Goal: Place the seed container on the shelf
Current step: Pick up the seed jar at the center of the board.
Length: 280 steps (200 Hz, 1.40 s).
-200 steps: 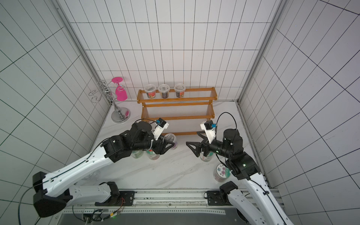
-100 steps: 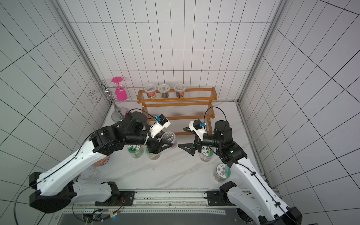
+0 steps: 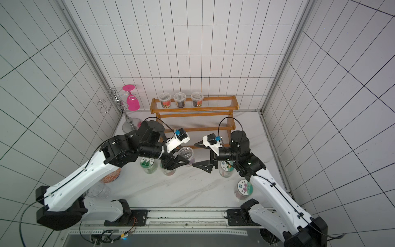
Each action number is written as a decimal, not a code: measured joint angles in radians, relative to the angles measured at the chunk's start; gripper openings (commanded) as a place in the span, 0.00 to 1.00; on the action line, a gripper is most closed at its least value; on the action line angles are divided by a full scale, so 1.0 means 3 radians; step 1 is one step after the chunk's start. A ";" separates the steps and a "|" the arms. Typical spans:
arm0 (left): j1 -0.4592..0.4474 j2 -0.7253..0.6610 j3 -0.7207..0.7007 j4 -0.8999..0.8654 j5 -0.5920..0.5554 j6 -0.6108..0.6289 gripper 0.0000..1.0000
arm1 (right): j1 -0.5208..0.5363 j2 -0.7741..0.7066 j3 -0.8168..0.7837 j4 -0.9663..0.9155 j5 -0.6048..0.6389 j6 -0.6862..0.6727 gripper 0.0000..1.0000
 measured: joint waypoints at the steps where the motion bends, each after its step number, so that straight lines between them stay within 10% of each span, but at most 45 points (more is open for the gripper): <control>1: 0.0000 0.0000 0.0000 0.0000 0.0003 0.0000 0.47 | 0.0001 0.0003 0.0000 0.0000 0.0000 0.0001 0.94; 178: 0.0000 0.0074 0.0051 -0.0001 0.0072 0.0036 0.47 | 0.0205 0.0163 0.0137 -0.0134 -0.0039 -0.0173 0.54; 234: 0.0000 0.0031 0.0025 0.0149 0.0022 -0.0043 0.98 | 0.0224 0.0098 0.0137 -0.0165 0.0001 -0.0210 0.51; 280: 0.0003 -0.0264 -0.0081 0.0458 -0.0168 -0.0177 0.99 | 0.0244 -0.0019 0.0136 -0.0178 0.0136 -0.0251 0.50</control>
